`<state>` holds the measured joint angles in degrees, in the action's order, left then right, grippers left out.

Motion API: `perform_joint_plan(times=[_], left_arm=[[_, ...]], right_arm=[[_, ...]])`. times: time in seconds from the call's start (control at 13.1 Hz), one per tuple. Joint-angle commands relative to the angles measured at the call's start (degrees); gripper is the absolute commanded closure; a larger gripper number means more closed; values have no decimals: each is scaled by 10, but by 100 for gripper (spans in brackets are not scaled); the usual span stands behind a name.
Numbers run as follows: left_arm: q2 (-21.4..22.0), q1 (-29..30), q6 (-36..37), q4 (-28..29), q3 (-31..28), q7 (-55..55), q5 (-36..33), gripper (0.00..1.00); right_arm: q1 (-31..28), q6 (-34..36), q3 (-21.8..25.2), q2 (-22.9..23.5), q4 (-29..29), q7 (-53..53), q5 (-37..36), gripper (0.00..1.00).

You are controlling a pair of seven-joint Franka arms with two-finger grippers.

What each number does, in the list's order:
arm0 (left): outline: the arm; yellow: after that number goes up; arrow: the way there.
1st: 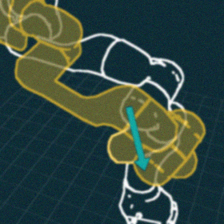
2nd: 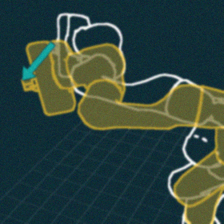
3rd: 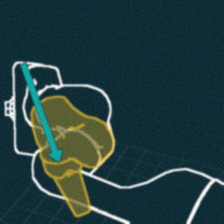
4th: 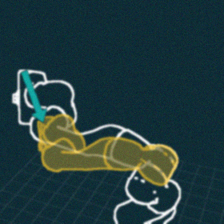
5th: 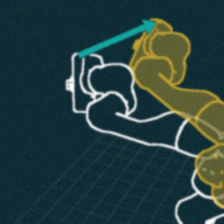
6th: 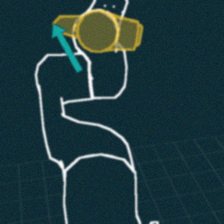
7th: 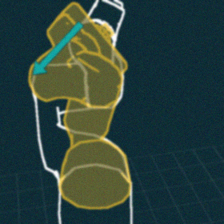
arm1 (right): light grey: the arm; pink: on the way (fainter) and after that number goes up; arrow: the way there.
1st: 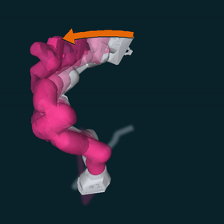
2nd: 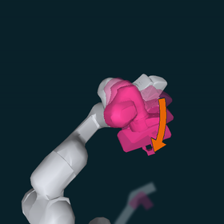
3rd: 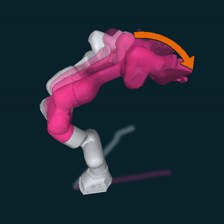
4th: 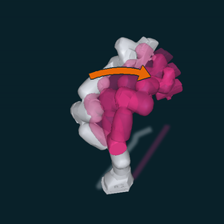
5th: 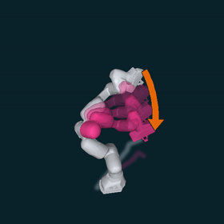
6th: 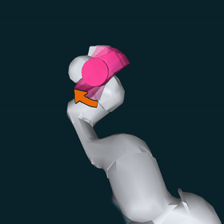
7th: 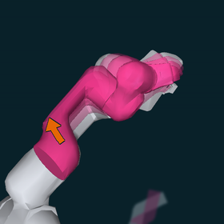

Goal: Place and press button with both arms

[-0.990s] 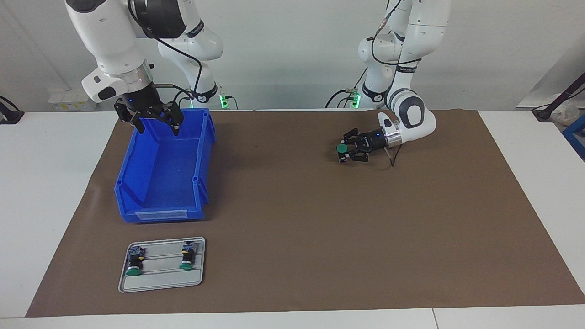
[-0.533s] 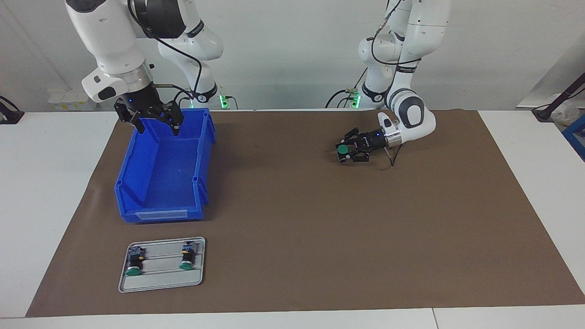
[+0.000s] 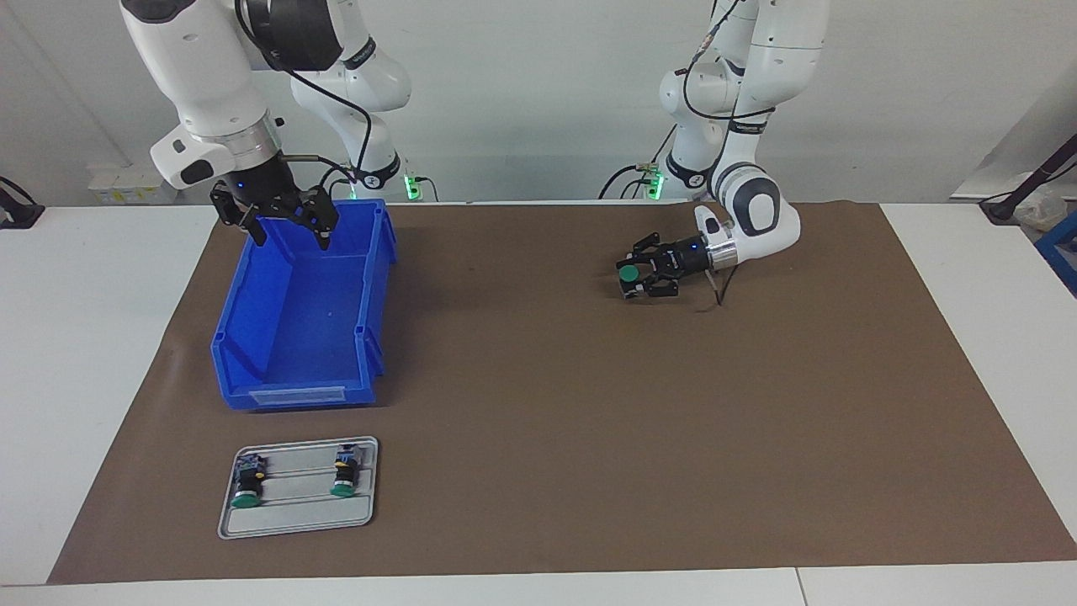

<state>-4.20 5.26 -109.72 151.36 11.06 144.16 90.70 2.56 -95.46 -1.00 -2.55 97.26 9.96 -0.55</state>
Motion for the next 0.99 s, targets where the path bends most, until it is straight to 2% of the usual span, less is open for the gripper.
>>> perform_joint_plan(times=[0.0, 0.38, 0.53, 0.91], left_arm=[[5, 1, 14, 19, -2, 15, -3, 41], [10, 9, 23, 16, -2, 15, -4, 30], [10, 25, 22, 15, -2, 15, -8, 22], [10, 32, 23, 15, -2, 15, -10, 21]], right_arm=[[-5, -1, -3, -3, 2, 8, 13, 0], [-5, -2, -3, -3, 2, 8, 13, 0], [-5, -2, -3, -3, 2, 8, 13, 0], [-5, -2, -3, -3, 2, 8, 13, 0]])
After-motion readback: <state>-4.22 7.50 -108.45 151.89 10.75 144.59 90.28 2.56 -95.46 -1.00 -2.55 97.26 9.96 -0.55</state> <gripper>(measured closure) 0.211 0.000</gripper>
